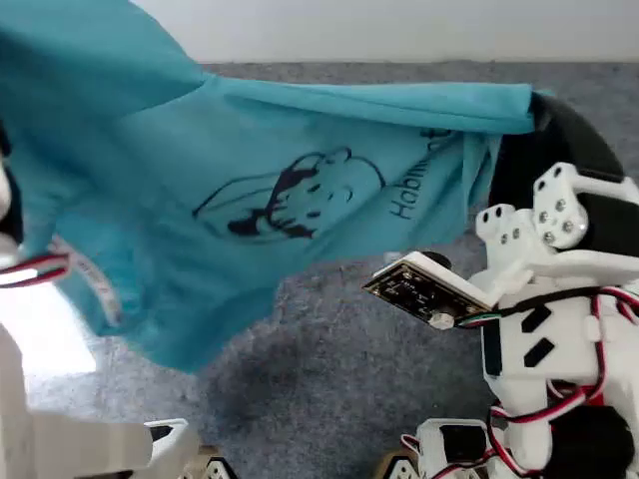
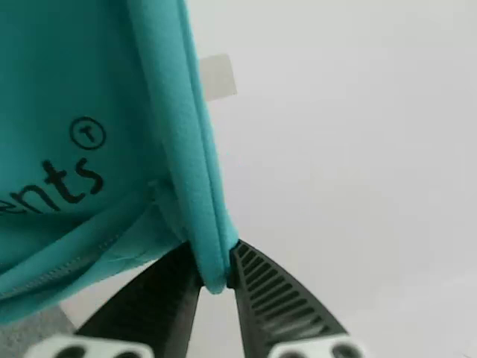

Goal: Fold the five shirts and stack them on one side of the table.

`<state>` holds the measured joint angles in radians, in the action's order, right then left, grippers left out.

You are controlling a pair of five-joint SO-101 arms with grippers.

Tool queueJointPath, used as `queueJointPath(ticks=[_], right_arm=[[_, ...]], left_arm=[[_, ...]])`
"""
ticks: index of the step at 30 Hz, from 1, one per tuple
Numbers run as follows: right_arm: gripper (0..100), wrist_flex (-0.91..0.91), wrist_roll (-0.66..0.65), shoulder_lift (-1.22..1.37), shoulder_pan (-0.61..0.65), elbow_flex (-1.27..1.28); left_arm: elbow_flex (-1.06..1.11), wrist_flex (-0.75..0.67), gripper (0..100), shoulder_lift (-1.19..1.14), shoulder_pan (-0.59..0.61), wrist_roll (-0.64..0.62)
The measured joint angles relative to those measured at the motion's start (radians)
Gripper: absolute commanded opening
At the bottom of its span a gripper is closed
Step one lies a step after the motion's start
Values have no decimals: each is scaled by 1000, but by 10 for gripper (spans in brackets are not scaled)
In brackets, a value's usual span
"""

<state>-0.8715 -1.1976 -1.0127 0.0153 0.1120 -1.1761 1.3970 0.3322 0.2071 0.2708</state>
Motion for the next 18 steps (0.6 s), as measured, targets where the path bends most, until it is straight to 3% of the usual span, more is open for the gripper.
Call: queueJointPath(ticks=[12,18], right_arm=[[9,-5,-3,-94,-89,-6],[9,-158,-48,-190,-89,-9]], left_arm=[[-6,-77,12,104,2,34],[-2,-95,12,121,2,64]])
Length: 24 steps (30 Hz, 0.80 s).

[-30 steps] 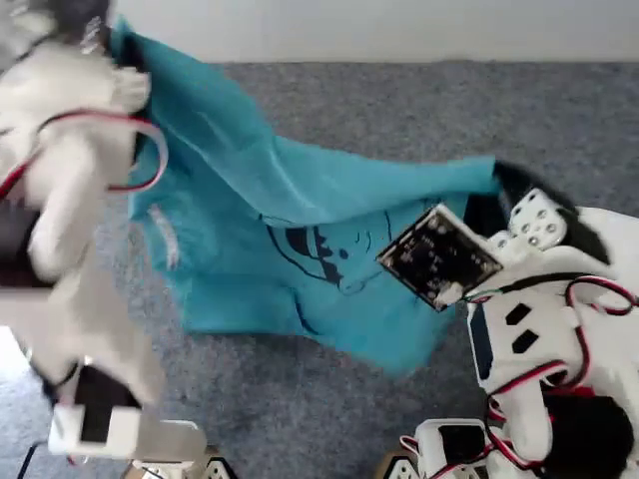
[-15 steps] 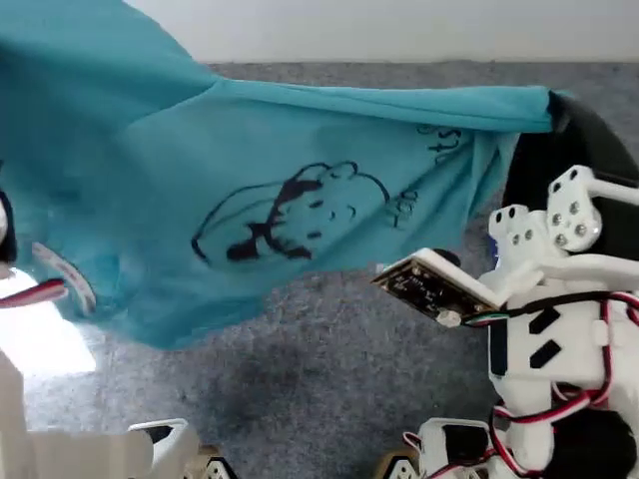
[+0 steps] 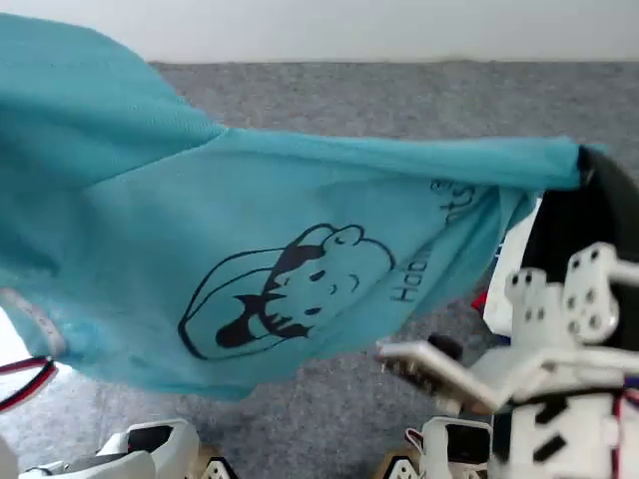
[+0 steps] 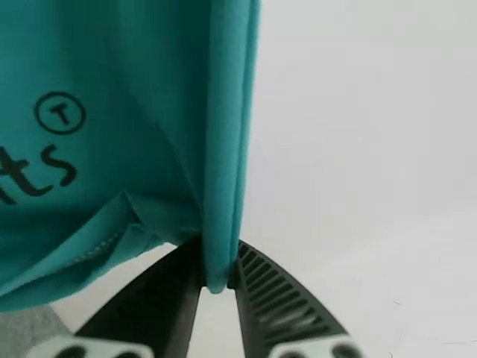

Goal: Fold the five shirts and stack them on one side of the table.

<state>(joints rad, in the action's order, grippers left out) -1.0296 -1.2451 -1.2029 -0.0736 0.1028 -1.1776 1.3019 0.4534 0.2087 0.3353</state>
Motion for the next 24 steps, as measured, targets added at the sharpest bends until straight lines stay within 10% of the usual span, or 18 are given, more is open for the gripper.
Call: queueJointPath(ticks=[8,14,24], right_arm=[[9,-196,-6,-34,0,-2],[9,-324,-9,-34,0,75],[9,-387,31,-34,104,440]], left_arm=[[-2,41,12,2,0,28],[40,348,12,2,0,158],[456,437,12,-11,64,198]])
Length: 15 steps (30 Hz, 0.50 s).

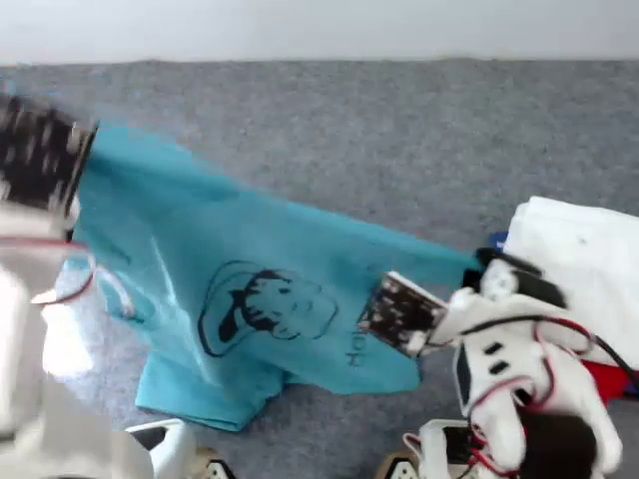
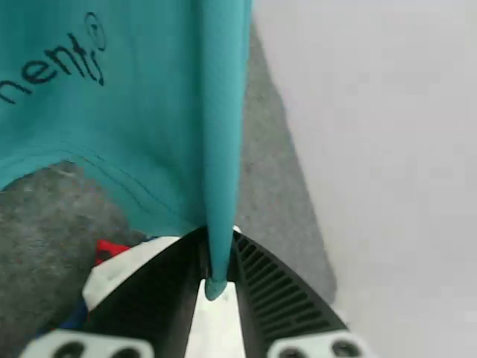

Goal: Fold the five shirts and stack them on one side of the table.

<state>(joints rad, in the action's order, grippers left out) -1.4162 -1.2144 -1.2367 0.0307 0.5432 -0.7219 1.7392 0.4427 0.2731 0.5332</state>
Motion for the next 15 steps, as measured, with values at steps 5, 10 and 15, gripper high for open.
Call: queueJointPath(ticks=[5,10,15], right_arm=[[9,0,9,2,97,175],[9,23,58,18,147,339],[9,64,152,18,207,459]], left_arm=[[334,0,12,-3,8,6],[643,-81,12,-3,9,6],[913,-213,12,-3,9,2]])
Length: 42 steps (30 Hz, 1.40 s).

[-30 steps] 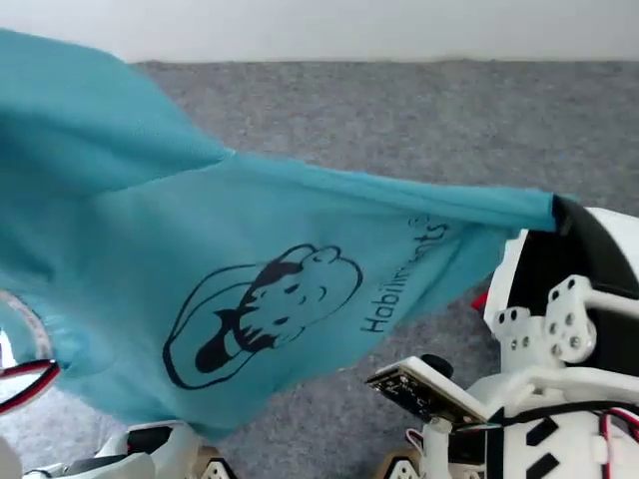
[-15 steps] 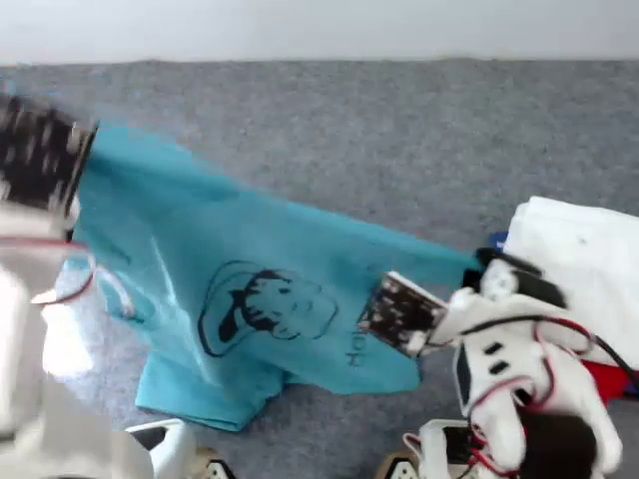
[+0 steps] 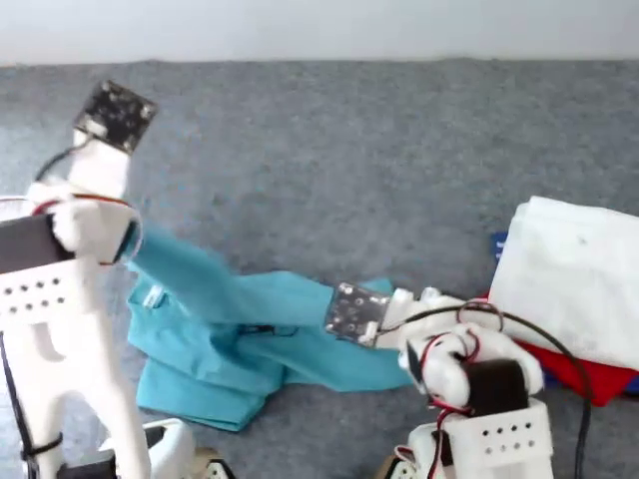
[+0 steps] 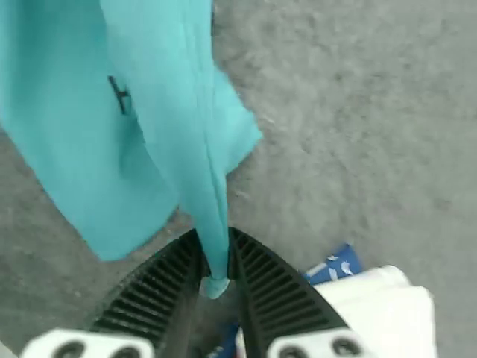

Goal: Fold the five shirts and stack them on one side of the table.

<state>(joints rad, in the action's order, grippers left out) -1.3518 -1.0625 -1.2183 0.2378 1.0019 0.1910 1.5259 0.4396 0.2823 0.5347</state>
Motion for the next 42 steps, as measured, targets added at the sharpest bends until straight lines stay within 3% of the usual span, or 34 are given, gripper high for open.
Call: queueJointPath(ticks=[8,16,26,34,42], right_arm=[[9,0,152,28,103,80],[9,17,273,359,112,0],[23,6,290,750,118,-276],[179,-221,341,944,166,-523],[154,-282,342,1142,186,-647]], left_arm=[[244,-135,12,0,2,-11],[253,-143,12,-2,9,-161],[321,-143,12,-2,9,-216],[353,-146,12,-2,9,-242],[353,-184,12,-2,9,-244]])
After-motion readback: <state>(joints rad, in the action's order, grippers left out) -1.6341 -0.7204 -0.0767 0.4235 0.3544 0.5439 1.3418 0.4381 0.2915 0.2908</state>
